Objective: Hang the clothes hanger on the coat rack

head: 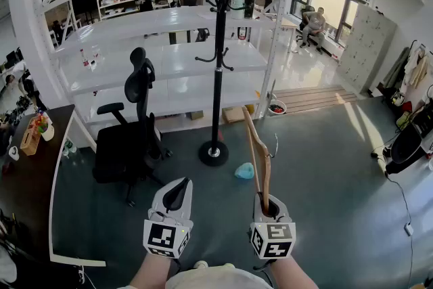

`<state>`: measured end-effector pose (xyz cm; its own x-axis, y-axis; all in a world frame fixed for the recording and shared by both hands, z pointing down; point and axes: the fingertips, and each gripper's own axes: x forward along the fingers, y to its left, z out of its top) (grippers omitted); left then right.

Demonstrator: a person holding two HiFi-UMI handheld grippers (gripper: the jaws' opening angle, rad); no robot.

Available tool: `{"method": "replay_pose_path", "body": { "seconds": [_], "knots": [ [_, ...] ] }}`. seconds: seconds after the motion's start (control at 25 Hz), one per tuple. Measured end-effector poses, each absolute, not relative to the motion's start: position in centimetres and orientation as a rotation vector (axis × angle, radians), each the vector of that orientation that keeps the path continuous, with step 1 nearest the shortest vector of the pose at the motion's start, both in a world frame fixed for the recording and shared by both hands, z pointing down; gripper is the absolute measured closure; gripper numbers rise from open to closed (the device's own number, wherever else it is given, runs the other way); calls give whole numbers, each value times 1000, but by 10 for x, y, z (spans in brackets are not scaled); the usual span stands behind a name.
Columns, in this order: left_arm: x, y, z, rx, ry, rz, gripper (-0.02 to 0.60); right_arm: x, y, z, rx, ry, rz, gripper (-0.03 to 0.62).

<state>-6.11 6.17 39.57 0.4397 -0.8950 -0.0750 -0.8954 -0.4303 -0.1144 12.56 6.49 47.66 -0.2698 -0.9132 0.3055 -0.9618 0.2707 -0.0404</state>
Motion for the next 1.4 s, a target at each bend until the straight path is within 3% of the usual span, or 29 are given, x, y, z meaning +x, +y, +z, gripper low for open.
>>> {"method": "replay_pose_path", "body": {
  "seconds": [1.4],
  "knots": [
    [-146,21,437,-2619,1612,6,581,83,30,509,1858,-2217,449,566]
  ]
}}
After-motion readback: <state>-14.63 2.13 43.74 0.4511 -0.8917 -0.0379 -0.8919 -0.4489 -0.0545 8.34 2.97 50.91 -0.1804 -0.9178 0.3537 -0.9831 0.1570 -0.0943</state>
